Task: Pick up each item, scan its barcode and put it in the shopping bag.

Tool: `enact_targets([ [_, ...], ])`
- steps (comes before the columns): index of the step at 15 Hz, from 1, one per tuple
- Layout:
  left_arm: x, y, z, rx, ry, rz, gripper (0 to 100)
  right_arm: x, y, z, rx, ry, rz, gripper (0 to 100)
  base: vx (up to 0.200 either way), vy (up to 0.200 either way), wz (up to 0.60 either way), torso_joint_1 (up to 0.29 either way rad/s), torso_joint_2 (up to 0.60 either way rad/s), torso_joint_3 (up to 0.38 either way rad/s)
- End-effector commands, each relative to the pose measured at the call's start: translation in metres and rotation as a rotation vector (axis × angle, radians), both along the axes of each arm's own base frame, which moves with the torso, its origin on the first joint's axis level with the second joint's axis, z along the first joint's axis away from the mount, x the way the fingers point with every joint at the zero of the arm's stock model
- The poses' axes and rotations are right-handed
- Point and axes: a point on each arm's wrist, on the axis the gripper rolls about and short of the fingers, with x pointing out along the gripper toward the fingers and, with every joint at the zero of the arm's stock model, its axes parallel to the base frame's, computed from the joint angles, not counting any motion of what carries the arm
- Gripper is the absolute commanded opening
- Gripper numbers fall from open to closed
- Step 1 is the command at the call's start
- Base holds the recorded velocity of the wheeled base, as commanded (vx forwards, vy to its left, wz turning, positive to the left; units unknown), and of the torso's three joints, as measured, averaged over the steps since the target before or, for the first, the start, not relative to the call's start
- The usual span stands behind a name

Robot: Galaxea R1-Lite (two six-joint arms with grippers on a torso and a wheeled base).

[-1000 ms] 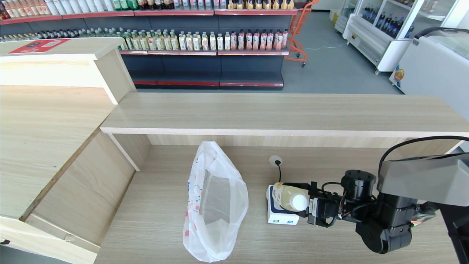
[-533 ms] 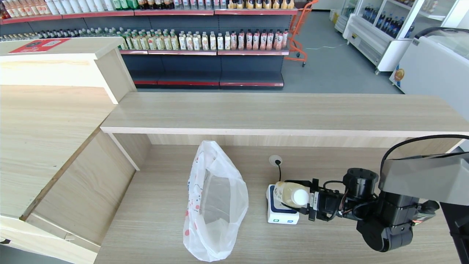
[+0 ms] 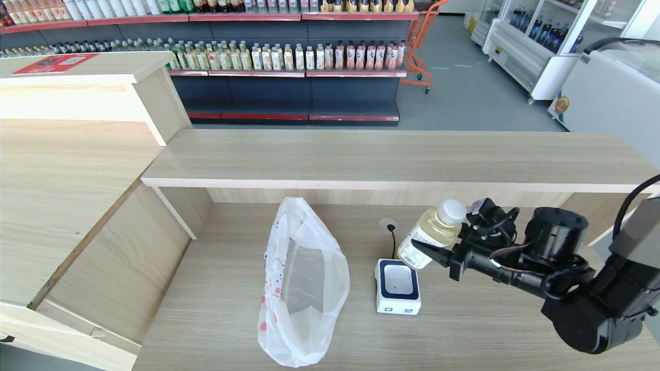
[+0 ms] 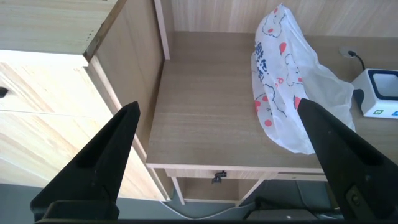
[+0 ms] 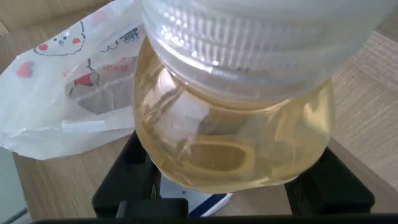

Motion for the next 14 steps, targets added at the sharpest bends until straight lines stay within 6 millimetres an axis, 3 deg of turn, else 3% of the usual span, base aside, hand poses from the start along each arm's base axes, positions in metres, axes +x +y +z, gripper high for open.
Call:
enact_targets([
  [1,0.0,0.0,0.0,0.0,0.001,0.0,100,-0.039,0.017,0.015,0.067,0.111,-0.027,0,0.0,0.0,0.0,0.0,0.0,0.0],
  [3,0.0,0.0,0.0,0.0,-0.001,0.0,100,-0.037,0.032,-0.002,0.106,0.247,-0.072,0,0.0,0.0,0.0,0.0,0.0,0.0],
  [5,0.0,0.0,0.0,0.0,-0.001,0.0,100,-0.022,0.047,-0.02,0.119,0.308,-0.084,0,0.0,0.0,0.0,0.0,0.0,0.0],
  [6,0.0,0.0,0.0,0.0,-0.001,0.0,100,-0.017,0.051,-0.023,0.12,0.309,-0.079,0,0.0,0.0,0.0,0.0,0.0,0.0],
  [7,0.0,0.0,0.0,0.0,-0.001,0.0,100,-0.001,0.07,-0.034,0.12,0.301,-0.049,0,0.0,0.0,0.0,0.0,0.0,0.0],
  [10,0.0,0.0,0.0,0.0,0.001,0.0,100,0.022,0.098,-0.047,0.168,0.3,-0.003,0,0.0,0.0,0.0,0.0,0.0,0.0],
  [14,0.0,0.0,0.0,0.0,-0.001,0.0,100,0.038,0.128,-0.059,0.192,0.285,0.048,0,0.0,0.0,0.0,0.0,0.0,0.0],
])
